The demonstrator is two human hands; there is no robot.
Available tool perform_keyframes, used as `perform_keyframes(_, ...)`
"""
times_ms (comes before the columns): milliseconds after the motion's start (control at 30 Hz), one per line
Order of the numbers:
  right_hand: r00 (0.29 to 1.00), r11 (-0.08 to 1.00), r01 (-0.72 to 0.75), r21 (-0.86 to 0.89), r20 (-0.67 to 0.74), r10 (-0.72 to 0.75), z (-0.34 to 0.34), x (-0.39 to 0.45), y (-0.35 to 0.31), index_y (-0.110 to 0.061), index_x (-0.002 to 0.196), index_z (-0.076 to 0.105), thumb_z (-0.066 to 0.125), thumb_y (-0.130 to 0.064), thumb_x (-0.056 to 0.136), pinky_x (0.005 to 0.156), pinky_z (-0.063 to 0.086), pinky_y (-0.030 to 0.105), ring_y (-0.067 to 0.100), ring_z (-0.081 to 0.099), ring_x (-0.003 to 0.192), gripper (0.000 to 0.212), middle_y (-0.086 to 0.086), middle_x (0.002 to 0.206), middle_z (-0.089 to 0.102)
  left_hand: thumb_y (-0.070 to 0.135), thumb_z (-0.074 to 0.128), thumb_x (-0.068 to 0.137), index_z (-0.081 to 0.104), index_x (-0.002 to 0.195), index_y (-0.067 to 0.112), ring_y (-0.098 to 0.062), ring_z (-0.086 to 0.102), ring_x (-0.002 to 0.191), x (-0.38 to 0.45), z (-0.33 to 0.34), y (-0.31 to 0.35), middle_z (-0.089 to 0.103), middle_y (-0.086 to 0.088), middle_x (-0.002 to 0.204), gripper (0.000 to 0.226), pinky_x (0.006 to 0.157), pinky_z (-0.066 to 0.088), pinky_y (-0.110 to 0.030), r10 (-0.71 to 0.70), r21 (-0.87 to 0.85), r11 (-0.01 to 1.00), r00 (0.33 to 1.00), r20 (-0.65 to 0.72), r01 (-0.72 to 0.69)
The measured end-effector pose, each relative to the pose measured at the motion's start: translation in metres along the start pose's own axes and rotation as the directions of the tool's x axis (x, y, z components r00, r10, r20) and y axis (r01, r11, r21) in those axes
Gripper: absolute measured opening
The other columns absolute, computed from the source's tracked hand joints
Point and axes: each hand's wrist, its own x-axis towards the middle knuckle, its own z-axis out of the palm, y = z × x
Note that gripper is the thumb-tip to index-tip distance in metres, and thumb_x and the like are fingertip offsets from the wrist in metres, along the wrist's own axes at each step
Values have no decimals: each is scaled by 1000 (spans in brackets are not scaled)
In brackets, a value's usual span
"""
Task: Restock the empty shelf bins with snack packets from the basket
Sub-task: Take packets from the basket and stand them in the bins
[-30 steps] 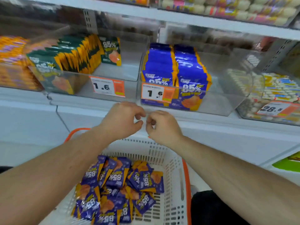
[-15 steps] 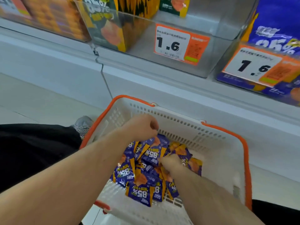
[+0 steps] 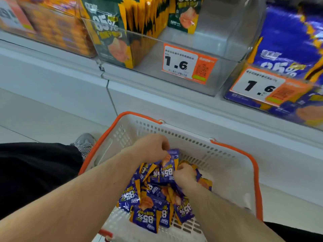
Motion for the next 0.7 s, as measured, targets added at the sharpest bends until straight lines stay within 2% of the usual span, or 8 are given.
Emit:
perform_keyframes(133, 944, 897, 324, -300, 44, -326, -70, -33, -21, -18, 83, 60, 58, -13, 87, 69, 50, 34, 25, 58, 79, 7, 4, 83, 63, 27, 60, 87, 58, 127, 30, -15, 55, 116, -8, -2, 22, 59, 6, 131, 40, 95, 48, -31, 96, 97, 991, 994, -46, -91)
perform_keyframes(267, 861, 749, 490, -447, 109, -497, -151, -76, -42, -23, 106, 72, 57, -14, 94, 79, 52, 34, 24, 64, 97, 22, 4, 106, 70, 56, 66, 80, 42, 140, 35, -17, 38, 133, -18, -5, 54, 45, 9, 143, 68, 109, 34, -44, 216, 229, 955, 973, -87, -191)
perform_keyframes(333, 835, 715, 526, -461, 120, -536, -191, -106, -53, -25, 110, 72, 59, -18, 95, 83, 49, 31, 21, 62, 102, 21, 0, 113, 67, 59, 70, 72, 47, 135, 35, -15, 47, 124, -24, -10, 79, 53, 11, 133, 71, 106, 36, -44, 254, 153, 958, 966, -50, -244)
perform_keyframes(400, 805, 693, 560, -455, 101, -584, -227, -134, -59, -24, 105, 74, 62, -16, 93, 79, 47, 27, 16, 62, 96, 18, -3, 105, 69, 49, 74, 69, 58, 114, 29, -16, 59, 104, -29, -14, 111, 63, 8, 110, 51, 92, 46, -39, 315, 9, 949, 948, -37, -315)
perform_keyframes(467, 776, 694, 577, -431, 27, -630, -256, -159, -62, -20, 99, 74, 65, -13, 90, 76, 45, 25, 12, 61, 88, 15, -5, 94, 68, 29, 76, 75, 60, 94, 23, -17, 60, 85, -32, -18, 141, 61, 6, 85, 25, 76, 49, -33, 379, -109, 914, 918, -112, -391)
perform_keyframes(533, 747, 721, 555, -416, -133, -652, -281, -178, -59, -19, 99, 72, 70, -19, 87, 75, 44, 25, 8, 59, 84, 13, -7, 91, 66, 15, 74, 78, 59, 80, 27, -13, 57, 74, -34, -23, 166, 57, 10, 72, 19, 67, 47, -27, 389, -207, 878, 896, -215, -431)
perform_keyframes(633, 669, 794, 377, -477, -453, -589, -318, -200, -47, -20, 92, 67, 76, -37, 79, 70, 44, 30, 15, 58, 83, 23, -6, 89, 64, 10, 72, 80, 59, 68, 29, -10, 60, 71, -34, -33, 195, 62, 9, 69, 26, 64, 47, -25, 407, -264, 824, 848, -339, -501)
perform_keyframes(700, 696, 846, 329, -419, -498, -518, -338, -212, -38, -20, 92, 69, 76, -40, 77, 74, 50, 33, 19, 61, 85, 27, -4, 91, 68, 11, 72, 81, 62, 71, 25, -9, 60, 68, -37, -39, 216, 64, 7, 70, 20, 64, 47, -28, 426, -276, 787, 810, -403, -552)
